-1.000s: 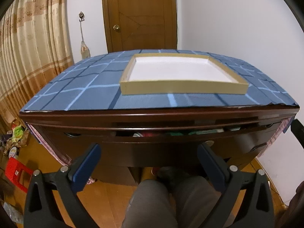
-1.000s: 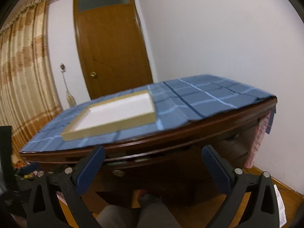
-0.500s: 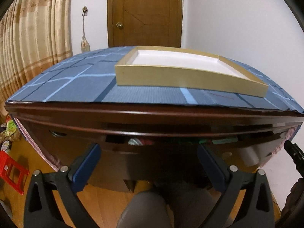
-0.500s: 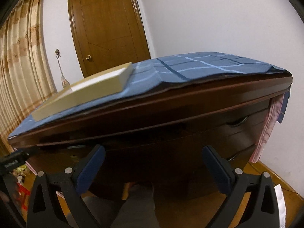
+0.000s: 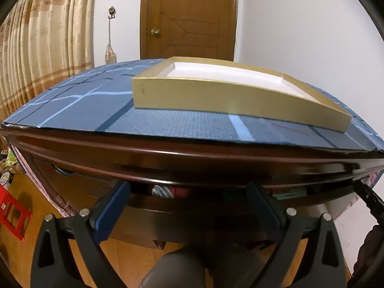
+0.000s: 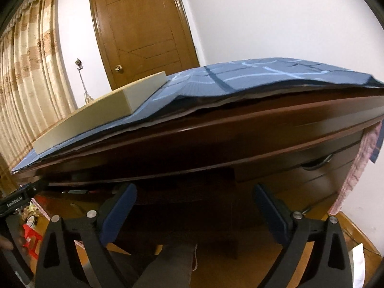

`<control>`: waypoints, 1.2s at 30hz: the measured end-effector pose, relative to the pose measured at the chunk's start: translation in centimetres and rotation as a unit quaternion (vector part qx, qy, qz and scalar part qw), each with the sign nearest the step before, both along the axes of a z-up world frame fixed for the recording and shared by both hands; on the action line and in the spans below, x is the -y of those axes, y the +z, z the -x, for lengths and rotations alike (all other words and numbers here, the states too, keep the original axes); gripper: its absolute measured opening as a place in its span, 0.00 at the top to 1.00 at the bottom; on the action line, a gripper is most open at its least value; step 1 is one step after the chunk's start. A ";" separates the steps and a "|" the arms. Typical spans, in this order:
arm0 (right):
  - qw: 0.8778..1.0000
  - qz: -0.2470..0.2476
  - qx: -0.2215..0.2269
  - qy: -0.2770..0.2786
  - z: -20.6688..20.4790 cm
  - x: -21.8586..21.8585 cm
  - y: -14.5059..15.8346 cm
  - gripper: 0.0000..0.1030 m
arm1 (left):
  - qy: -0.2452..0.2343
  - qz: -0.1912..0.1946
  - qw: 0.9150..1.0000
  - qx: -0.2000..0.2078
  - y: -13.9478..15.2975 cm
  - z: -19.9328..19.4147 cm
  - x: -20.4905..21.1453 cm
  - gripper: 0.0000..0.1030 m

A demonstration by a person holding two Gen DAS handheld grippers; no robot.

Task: Take underwear out of drawer
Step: 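Lower both tools toward the top drawer front and pull it open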

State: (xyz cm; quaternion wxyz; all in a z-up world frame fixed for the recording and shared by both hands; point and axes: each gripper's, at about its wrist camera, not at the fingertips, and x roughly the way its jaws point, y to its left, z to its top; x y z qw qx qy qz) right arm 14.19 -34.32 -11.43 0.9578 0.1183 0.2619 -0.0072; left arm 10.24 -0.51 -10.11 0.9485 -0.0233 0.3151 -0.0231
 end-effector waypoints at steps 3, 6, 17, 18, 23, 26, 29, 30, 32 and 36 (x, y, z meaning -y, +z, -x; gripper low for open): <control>1.000 -0.008 -0.005 0.010 -0.9 0.2 -0.6 0.05 | -0.001 -0.003 1.000 -0.002 -0.2 -0.3 0.1 0.04; 0.999 -0.026 -0.008 0.022 -1.5 0.6 -0.9 0.11 | -0.003 -0.010 1.000 -0.001 -0.4 -0.4 0.4 0.04; 0.997 -0.056 -0.021 0.040 -2.7 1.5 -1.9 0.16 | 0.005 -0.011 1.000 -0.016 -1.3 -1.2 0.6 0.04; 0.998 -0.049 -0.024 0.042 -2.7 1.3 -1.9 0.16 | 0.004 -0.013 1.000 -0.016 -1.3 -1.2 0.6 0.04; 0.997 -0.048 -0.041 0.040 -3.3 0.9 -1.6 0.16 | 0.002 -0.023 1.000 -0.018 -1.5 -1.2 0.8 0.04; 0.997 -0.040 -0.053 0.028 -3.6 0.1 -1.3 0.16 | -0.001 -0.028 0.999 -0.021 -1.5 -1.0 1.1 0.04; 0.997 -0.035 -0.063 0.022 -4.2 -0.7 -1.0 0.16 | -0.005 -0.035 0.999 -0.025 -1.6 -0.9 1.3 0.04; 0.997 -0.035 -0.065 0.021 -4.5 -0.7 -1.0 0.16 | -0.006 -0.035 0.999 -0.027 -1.6 -0.9 1.3 0.04; 0.997 -0.033 -0.070 0.019 -4.5 -0.7 -1.0 0.16 | -0.006 -0.037 0.999 -0.031 -1.7 -0.8 1.4 0.04; 0.997 -0.026 -0.076 0.004 -4.0 -1.4 -0.9 0.16 | -0.010 -0.037 0.998 -0.045 -1.9 -0.6 1.6 0.04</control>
